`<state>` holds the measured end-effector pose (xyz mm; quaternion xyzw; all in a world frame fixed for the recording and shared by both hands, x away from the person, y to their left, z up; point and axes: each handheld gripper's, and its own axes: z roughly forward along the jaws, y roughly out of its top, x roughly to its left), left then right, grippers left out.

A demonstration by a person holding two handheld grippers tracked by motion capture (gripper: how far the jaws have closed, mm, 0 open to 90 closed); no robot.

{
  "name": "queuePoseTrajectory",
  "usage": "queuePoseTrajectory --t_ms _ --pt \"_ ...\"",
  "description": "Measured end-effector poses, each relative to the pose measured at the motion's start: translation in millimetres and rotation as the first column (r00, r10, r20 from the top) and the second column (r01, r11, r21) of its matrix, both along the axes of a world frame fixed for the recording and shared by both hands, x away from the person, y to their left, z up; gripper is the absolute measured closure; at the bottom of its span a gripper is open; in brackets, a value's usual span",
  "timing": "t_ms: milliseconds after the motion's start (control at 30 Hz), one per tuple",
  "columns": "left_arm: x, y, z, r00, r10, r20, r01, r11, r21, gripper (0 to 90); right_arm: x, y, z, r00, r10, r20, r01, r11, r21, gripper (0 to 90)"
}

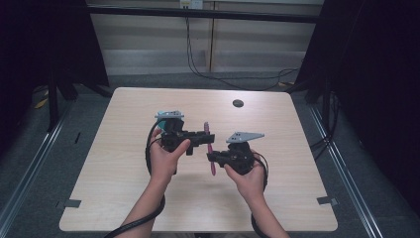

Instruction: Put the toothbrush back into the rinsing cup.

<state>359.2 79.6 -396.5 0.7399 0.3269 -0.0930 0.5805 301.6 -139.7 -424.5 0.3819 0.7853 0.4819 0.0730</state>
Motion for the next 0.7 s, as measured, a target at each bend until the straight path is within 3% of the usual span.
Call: queuePoseTrajectory --t_ms 200,333,367,500,700 --pt "-2.0 -1.8 2.3 1.0000 -0.004 0.009 0.004 1.0000 0.000 80.9 0.4 -3.3 -0.4 0.9997 -0.017 -0.015 0.017 1.000 0.021 84.3" --pt "-3.8 -3.9 5.9 0.9992 0.006 0.039 -0.006 0.9998 0.017 82.5 0.0 -2.5 -1.1 0.9993 -0.034 -0.019 0.035 0.998 0.043 84.3" --pt "-3.7 -3.2 7.7 0.9989 0.007 0.046 -0.008 0.9995 0.029 83.8 0.2 -3.2 -2.3 0.9993 -0.023 -0.029 0.025 0.997 0.072 84.2" --pt "-3.0 -2.5 8.8 0.9993 0.007 0.037 -0.009 0.9995 0.031 84.5 -0.1 -4.7 -5.0 0.9994 -0.007 -0.033 0.011 0.993 0.117 83.8" --pt "-3.4 -8.5 10.6 0.9983 0.020 0.054 -0.022 0.9987 0.047 84.5 -0.7 -1.3 -5.6 0.9993 -0.010 -0.036 0.015 0.991 0.134 81.2"
